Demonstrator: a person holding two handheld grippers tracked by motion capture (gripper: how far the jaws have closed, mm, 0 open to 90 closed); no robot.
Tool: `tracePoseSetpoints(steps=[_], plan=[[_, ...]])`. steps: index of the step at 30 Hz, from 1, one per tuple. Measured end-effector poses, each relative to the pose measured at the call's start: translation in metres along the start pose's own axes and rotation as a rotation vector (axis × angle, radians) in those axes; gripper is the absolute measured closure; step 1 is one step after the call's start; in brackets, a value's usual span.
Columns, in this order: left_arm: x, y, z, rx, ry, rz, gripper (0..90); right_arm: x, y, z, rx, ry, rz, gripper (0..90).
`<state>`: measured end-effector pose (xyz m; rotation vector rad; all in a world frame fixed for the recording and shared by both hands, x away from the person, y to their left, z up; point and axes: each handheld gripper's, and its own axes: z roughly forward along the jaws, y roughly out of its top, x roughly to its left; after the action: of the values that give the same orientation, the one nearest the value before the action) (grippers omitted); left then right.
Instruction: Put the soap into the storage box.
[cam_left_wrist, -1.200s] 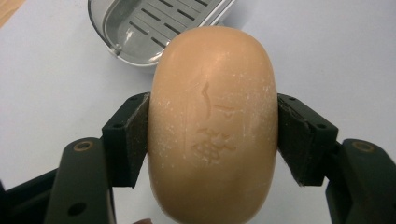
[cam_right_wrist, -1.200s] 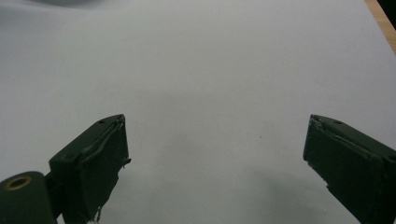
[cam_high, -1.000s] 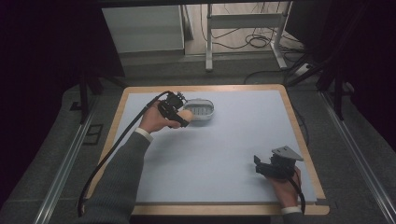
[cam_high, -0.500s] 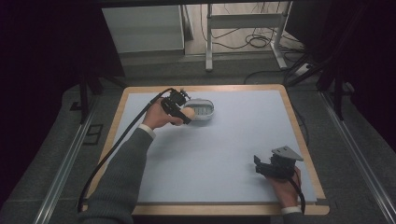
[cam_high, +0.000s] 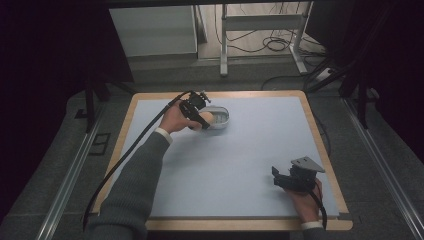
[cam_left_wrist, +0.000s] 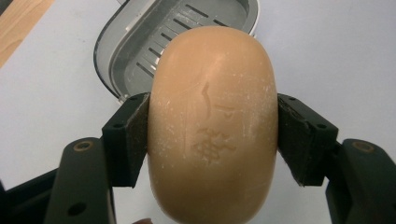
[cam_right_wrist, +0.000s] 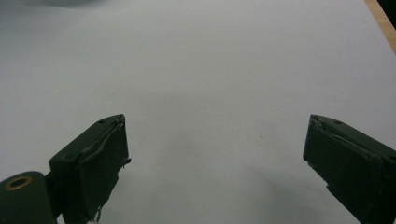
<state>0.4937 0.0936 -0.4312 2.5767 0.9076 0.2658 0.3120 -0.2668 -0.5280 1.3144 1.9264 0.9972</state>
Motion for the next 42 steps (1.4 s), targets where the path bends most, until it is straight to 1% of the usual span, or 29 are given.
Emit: tracePoseSetpoints(steps=[7,11,12,16,19,22,23,26,28,30,37,42], plan=[[0.003,0.005,0.004,0.01,0.005,0.004,32.6,0.0,0.0,0.0,0.002,0.0,0.0,6.6],[0.005,0.009,0.005,0.008,0.004,0.005,32.5,0.0,0.0,0.0,0.002,0.0,0.0,6.6],[0.006,0.01,0.006,0.007,0.005,0.01,32.5,0.0,0.0,0.0,0.002,0.001,0.0,6.6],[0.009,0.014,0.01,0.005,-0.01,0.011,32.6,0.0,0.0,0.0,0.002,0.0,-0.001,6.6],[0.011,0.017,0.014,0.016,-0.027,0.011,32.5,0.0,0.0,0.0,0.002,0.0,0.0,6.6],[0.012,0.021,0.016,0.021,-0.026,0.014,32.5,0.0,0.0,0.0,0.002,0.003,0.002,6.6],[0.012,0.022,0.017,0.017,-0.028,0.008,32.5,0.0,0.0,0.0,0.002,0.003,0.002,6.6],[0.014,0.026,0.019,0.02,-0.028,0.021,32.5,0.0,0.0,0.0,0.002,0.003,0.002,6.6],[0.014,0.028,0.02,0.016,-0.034,0.019,32.5,0.0,0.0,0.0,0.001,0.002,0.0,6.6],[0.013,0.031,0.022,0.017,-0.029,0.012,32.5,0.0,0.0,0.0,0.001,0.003,0.001,6.6],[0.016,0.041,0.029,0.029,-0.024,0.03,32.5,0.0,0.0,0.0,0.004,0.006,0.003,6.6],[0.019,0.044,0.036,0.033,-0.031,0.024,32.5,0.0,0.0,0.0,0.003,0.005,0.001,6.6]])
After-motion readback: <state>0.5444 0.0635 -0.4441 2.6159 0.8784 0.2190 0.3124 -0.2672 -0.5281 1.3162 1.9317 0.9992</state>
